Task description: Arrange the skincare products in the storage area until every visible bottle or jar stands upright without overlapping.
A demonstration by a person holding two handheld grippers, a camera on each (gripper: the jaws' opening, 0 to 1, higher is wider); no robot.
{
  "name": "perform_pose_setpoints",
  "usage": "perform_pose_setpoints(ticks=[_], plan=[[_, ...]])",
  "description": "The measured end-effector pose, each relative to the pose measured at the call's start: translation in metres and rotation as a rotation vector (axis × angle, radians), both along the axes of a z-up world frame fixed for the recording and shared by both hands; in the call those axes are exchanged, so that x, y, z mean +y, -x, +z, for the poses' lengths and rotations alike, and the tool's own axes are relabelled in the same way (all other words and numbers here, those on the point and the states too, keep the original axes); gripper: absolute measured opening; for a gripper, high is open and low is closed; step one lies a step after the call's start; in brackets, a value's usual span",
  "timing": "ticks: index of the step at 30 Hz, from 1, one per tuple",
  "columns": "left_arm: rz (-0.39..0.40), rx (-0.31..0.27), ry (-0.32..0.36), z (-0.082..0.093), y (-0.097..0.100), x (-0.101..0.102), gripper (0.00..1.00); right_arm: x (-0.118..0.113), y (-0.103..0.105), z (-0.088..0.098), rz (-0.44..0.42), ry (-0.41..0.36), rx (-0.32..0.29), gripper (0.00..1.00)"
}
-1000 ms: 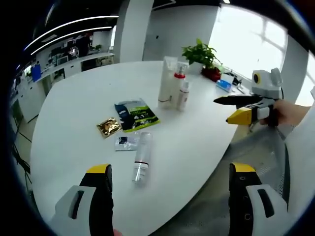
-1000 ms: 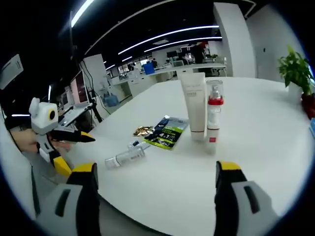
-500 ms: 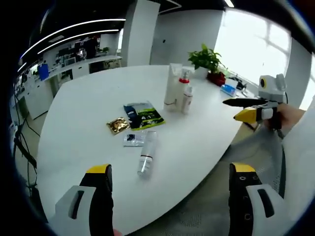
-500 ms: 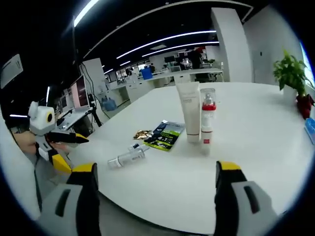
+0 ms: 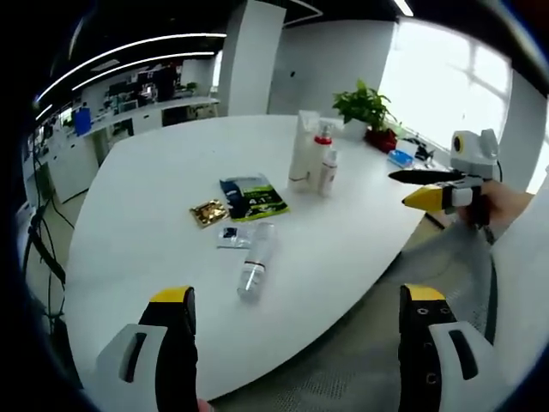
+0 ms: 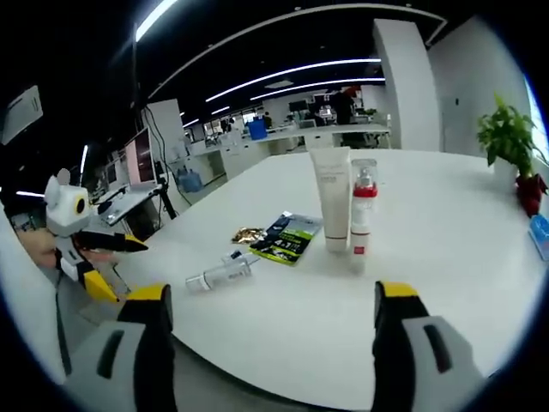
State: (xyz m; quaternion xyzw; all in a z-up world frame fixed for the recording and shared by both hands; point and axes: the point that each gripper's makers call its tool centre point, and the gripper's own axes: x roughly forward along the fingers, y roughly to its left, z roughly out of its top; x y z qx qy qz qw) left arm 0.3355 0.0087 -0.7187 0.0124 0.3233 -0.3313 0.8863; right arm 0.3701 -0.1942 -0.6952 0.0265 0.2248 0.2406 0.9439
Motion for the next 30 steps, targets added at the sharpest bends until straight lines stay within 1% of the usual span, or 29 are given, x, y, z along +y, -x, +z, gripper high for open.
perform_pose_setpoints(ticks=[11, 15, 18, 22, 25, 28, 30], plan=[[0.014, -0.014, 0.009, 0.001, -0.002, 0.003, 0.97, 0.002, 0.001, -0.003, 0.020, 0.021, 0.016, 0.97], [0.009, -0.025, 0.017, 0.003, -0.002, 0.001, 0.97, 0.003, 0.001, -0.007, 0.031, 0.034, 0.035, 0.96], [-0.004, -0.015, 0.025, 0.002, -0.001, 0.000, 0.97, 0.005, 0.001, -0.010, 0.046, 0.044, 0.055, 0.95], [0.007, -0.020, 0.043, 0.005, -0.001, 0.000, 0.97, 0.004, 0.000, -0.016, 0.091, 0.105, 0.070, 0.92], [0.013, -0.022, 0.047, 0.006, 0.000, 0.001, 0.97, 0.006, -0.005, -0.017, 0.124, 0.123, 0.073, 0.89], [0.003, -0.021, 0.053, 0.007, 0.001, -0.001, 0.97, 0.011, -0.011, -0.020, 0.168, 0.143, 0.080, 0.86], [0.000, -0.022, 0.052, 0.007, 0.002, -0.001, 0.97, 0.018, -0.015, -0.019, 0.212, 0.174, 0.066, 0.85]])
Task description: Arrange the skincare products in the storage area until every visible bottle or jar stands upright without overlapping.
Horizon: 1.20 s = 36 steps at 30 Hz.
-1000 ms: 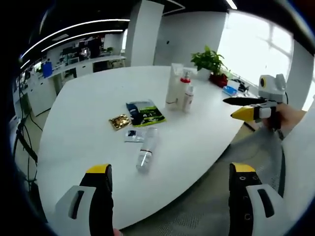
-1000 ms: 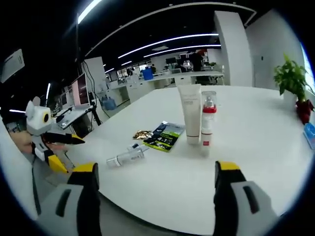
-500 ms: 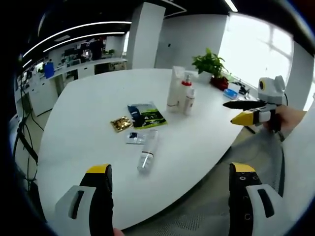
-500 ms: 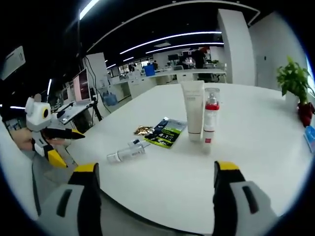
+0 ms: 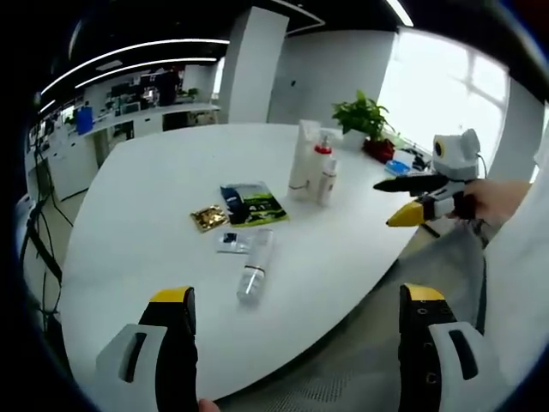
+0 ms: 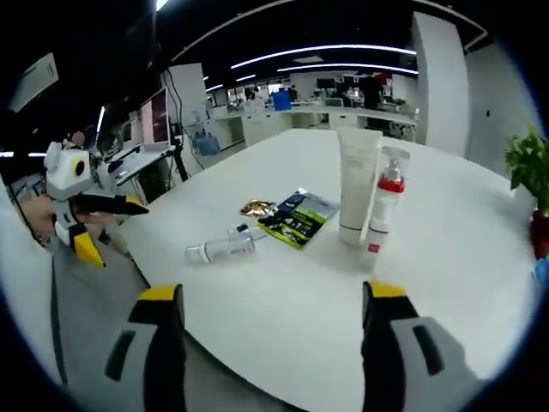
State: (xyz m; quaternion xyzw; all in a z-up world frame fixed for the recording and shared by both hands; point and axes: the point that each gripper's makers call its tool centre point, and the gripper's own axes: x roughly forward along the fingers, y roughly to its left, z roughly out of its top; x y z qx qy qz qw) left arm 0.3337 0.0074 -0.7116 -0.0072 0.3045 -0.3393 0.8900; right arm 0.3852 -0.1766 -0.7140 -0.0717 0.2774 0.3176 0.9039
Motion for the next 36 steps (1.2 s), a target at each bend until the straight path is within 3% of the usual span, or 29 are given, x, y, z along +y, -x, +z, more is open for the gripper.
perform_pose_setpoints(ticks=[8, 14, 20, 22, 24, 27, 36], plan=[[-0.006, 0.001, 0.013, 0.001, 0.001, -0.002, 0.97, 0.030, -0.014, -0.004, 0.210, 0.166, -0.043, 0.82], [-0.018, -0.008, 0.017, 0.002, 0.002, -0.003, 0.97, 0.064, -0.018, -0.010, 0.333, 0.189, -0.068, 0.76], [-0.030, -0.023, 0.029, 0.005, 0.003, -0.004, 0.96, 0.091, -0.021, -0.025, 0.536, 0.290, -0.088, 0.64], [-0.040, -0.027, 0.029, 0.004, 0.003, -0.004, 0.96, 0.099, -0.022, -0.030, 0.598, 0.310, -0.071, 0.53], [-0.049, -0.029, 0.031, 0.004, 0.004, -0.005, 0.96, 0.108, -0.027, -0.033, 0.614, 0.321, -0.066, 0.48], [-0.048, -0.030, 0.040, 0.005, 0.003, -0.004, 0.95, 0.120, -0.027, -0.041, 0.663, 0.348, -0.065, 0.52], [-0.059, -0.028, 0.072, 0.006, 0.002, -0.004, 0.95, 0.141, -0.028, -0.065, 0.846, 0.517, -0.070, 0.40]])
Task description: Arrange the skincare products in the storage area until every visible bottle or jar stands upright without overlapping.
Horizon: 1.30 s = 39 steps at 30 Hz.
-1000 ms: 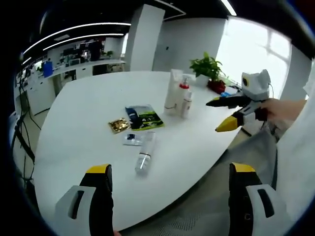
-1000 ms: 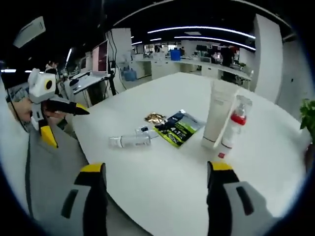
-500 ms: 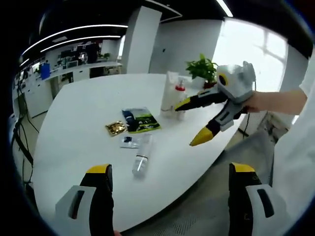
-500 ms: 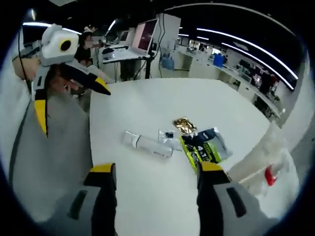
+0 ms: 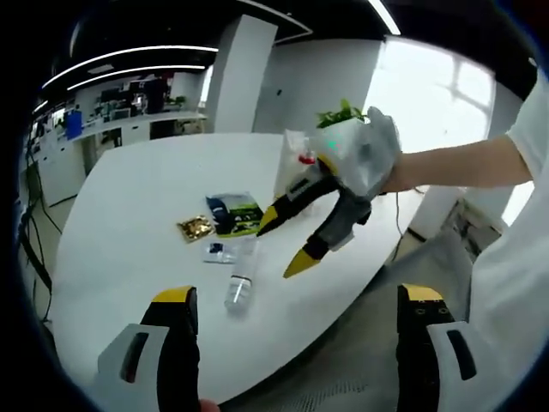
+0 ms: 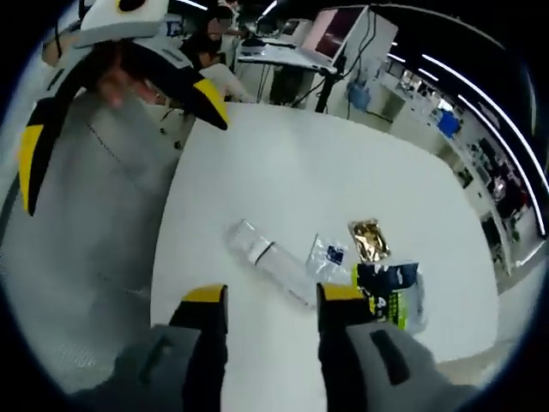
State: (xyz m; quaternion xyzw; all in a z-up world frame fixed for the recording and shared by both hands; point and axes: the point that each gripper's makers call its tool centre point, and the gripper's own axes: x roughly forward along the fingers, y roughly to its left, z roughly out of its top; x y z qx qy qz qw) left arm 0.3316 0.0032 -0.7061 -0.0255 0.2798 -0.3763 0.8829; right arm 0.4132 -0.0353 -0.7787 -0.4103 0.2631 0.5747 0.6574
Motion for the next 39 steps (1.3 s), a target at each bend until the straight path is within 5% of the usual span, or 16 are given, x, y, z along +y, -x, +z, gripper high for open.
perform_pose_setpoints(ticks=[18, 35, 39], plan=[[-0.028, 0.016, 0.031, -0.002, -0.003, -0.005, 0.94, 0.043, 0.012, -0.026, 0.300, 0.169, -0.024, 0.34], [-0.051, 0.024, 0.006, -0.007, 0.001, -0.008, 0.92, 0.044, 0.013, -0.049, 0.361, 0.244, 0.006, 0.21], [-0.050, 0.029, 0.002, -0.007, 0.000, -0.007, 0.92, 0.041, 0.014, -0.047, 0.316, 0.217, 0.015, 0.20]])
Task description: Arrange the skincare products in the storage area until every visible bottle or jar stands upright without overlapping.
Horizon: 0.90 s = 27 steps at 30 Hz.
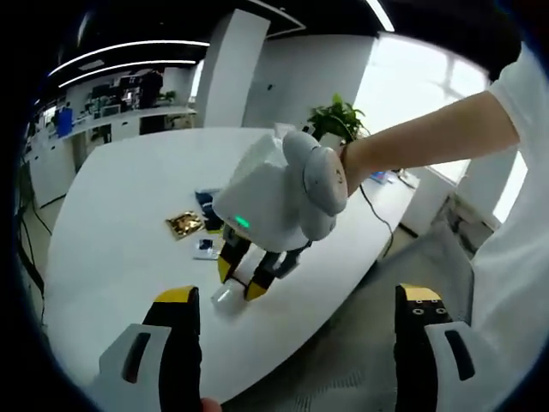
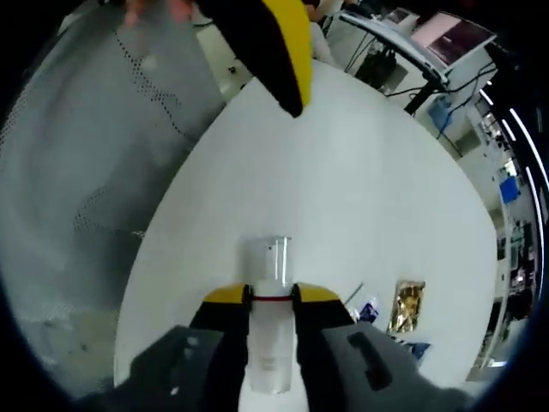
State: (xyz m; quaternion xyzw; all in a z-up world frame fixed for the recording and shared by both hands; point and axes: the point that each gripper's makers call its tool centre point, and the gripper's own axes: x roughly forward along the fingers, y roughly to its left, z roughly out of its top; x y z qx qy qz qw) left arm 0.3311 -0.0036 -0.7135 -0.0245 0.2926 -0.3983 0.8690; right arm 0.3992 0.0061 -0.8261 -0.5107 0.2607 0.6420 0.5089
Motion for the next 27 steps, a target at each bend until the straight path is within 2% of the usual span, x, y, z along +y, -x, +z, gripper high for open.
perform_pose_setpoints(ticks=[3, 7, 11, 17, 20, 23, 25, 26, 27], plan=[[0.008, 0.007, 0.013, 0.001, -0.001, 0.001, 0.92, -0.006, 0.004, 0.001, -0.096, -0.049, 0.056, 0.19], [-0.003, 0.011, 0.020, 0.002, 0.001, -0.001, 0.93, -0.018, 0.007, 0.003, -0.145, -0.071, 0.076, 0.19], [-0.031, 0.007, -0.001, 0.000, 0.004, -0.006, 0.93, -0.029, 0.016, 0.008, -0.228, -0.125, 0.116, 0.19], [-0.071, 0.004, -0.015, 0.000, 0.007, -0.012, 0.93, -0.039, 0.020, 0.028, -0.427, -0.290, 0.210, 0.19], [-0.073, 0.011, -0.009, 0.001, 0.007, -0.016, 0.93, -0.043, 0.016, 0.048, -0.562, -0.422, 0.291, 0.19], [-0.071, 0.004, -0.003, 0.009, 0.004, -0.021, 0.93, -0.043, 0.014, 0.077, -0.685, -0.609, 0.405, 0.19], [-0.075, -0.001, 0.002, 0.014, 0.003, -0.024, 0.93, -0.043, 0.010, 0.097, -0.751, -0.732, 0.451, 0.19], [-0.078, -0.006, 0.001, 0.016, 0.002, -0.026, 0.93, -0.043, 0.011, 0.101, -0.760, -0.755, 0.462, 0.19], [-0.083, -0.014, 0.000, 0.019, 0.001, -0.027, 0.93, -0.042, 0.012, 0.112, -0.781, -0.814, 0.498, 0.19]])
